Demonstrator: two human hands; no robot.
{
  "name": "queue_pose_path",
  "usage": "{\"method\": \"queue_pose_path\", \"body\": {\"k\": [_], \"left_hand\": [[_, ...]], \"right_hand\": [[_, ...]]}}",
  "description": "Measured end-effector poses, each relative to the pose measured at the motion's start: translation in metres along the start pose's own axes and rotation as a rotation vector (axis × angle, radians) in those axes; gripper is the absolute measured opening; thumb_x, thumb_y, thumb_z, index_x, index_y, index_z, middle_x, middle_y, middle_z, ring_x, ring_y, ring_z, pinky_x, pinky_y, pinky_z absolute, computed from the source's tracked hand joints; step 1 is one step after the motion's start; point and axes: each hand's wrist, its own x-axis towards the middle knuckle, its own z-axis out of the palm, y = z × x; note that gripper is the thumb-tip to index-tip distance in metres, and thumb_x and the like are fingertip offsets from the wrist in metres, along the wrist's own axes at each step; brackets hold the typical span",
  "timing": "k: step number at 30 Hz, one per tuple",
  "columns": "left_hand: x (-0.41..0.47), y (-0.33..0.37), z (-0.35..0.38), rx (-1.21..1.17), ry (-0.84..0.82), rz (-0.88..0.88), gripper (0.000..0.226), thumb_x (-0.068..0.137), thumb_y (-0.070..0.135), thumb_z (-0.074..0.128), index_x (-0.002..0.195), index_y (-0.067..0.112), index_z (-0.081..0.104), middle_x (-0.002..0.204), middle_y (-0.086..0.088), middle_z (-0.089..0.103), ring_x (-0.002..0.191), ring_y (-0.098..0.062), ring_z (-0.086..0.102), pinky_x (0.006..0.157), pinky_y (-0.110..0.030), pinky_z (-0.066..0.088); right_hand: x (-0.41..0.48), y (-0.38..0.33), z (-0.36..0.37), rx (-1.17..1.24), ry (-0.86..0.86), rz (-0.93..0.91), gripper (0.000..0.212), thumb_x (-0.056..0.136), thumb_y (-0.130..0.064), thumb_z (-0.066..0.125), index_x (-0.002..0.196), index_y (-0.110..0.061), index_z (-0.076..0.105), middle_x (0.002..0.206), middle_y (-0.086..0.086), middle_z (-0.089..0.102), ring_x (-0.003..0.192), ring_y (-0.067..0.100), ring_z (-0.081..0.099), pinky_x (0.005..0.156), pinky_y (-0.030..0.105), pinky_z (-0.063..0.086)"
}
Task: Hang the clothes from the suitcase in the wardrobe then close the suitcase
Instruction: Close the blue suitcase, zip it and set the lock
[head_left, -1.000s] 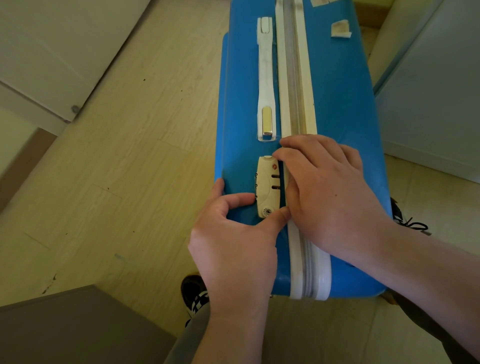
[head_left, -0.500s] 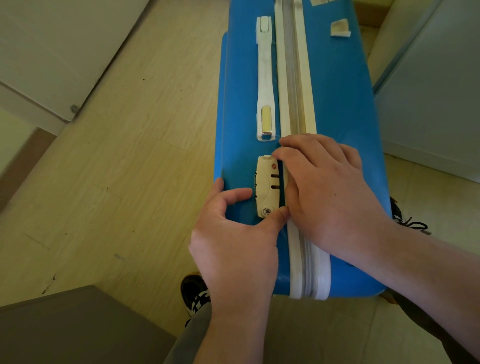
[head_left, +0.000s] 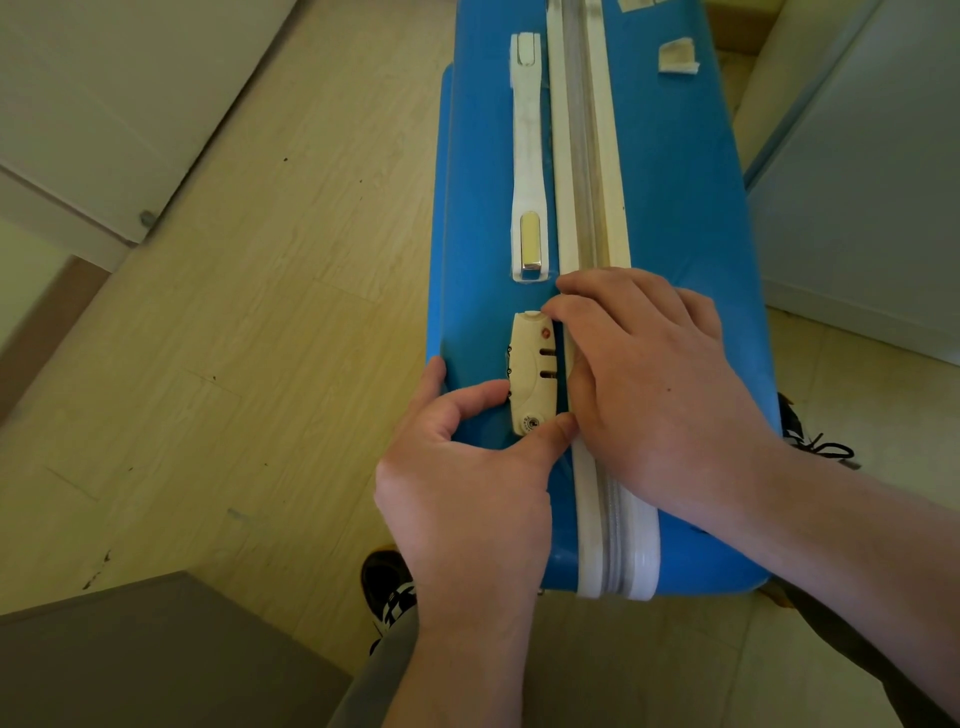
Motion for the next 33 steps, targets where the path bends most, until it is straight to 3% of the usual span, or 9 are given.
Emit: {"method": "queue_pose_path", "body": {"k": [8,15,20,23,28,33], "left_hand": [[-0.001,0.0,0.002,-0.043,-0.007,-0.024,0.043,0.054,0.028,0.099,0.089,0.035,0.076,0.141,0.032,0.05,0.124,0.01,0.05,0.089,-0.017,0.049],[0.001,0.001,0.002,-0.029,0.016,-0.04,0.047,0.052,0.029,0.1,0.089,0.034,0.072,0.141,0.031,0.05,0.124,0.002,0.053,0.093,-0.033,0.056],[0.006,0.004,-0.001,0.035,0.028,-0.018,0.074,0.051,0.031,0.1,0.112,0.039,0.058,0.13,0.023,0.056,0.115,-0.004,0.06,0.086,-0.031,0.059],[0.013,0.007,-0.007,0.177,-0.064,0.069,0.087,0.054,0.037,0.098,0.126,0.045,0.048,0.124,0.019,0.054,0.111,-0.008,0.059,0.084,-0.033,0.059],[0.031,0.018,-0.02,0.477,-0.316,0.298,0.084,0.067,0.045,0.09,0.134,0.054,0.04,0.156,0.016,0.026,0.144,-0.009,0.027,0.113,-0.031,0.03],[0.045,0.034,-0.027,0.658,-0.494,0.268,0.102,0.061,0.041,0.094,0.138,0.061,0.029,0.155,0.015,0.013,0.142,-0.019,0.032,0.111,-0.045,0.043]], "right_hand": [[0.0,0.0,0.0,0.001,0.001,0.0,0.043,0.09,-0.027,0.045,0.13,-0.017,0.06,0.137,0.002,0.056,0.13,0.023,0.046,0.104,0.039,0.029],[-0.001,0.0,0.0,0.014,0.017,0.001,0.042,0.091,-0.025,0.046,0.129,-0.016,0.061,0.136,0.002,0.057,0.13,0.023,0.046,0.104,0.038,0.028],[-0.002,0.0,0.0,0.027,0.001,0.001,0.043,0.091,-0.027,0.042,0.13,-0.017,0.06,0.137,0.001,0.056,0.13,0.022,0.045,0.104,0.037,0.027],[-0.002,0.0,-0.001,0.036,0.002,0.001,0.045,0.091,-0.028,0.041,0.13,-0.018,0.06,0.137,0.0,0.056,0.13,0.022,0.045,0.104,0.038,0.028],[0.001,0.001,-0.005,0.077,-0.015,-0.011,0.041,0.092,-0.028,0.043,0.127,-0.017,0.061,0.137,0.003,0.055,0.131,0.022,0.043,0.103,0.041,0.033],[-0.001,0.005,-0.019,0.059,-0.023,0.104,0.041,0.092,-0.029,0.062,0.13,-0.014,0.059,0.135,0.011,0.051,0.128,0.031,0.042,0.098,0.048,0.043]]}}
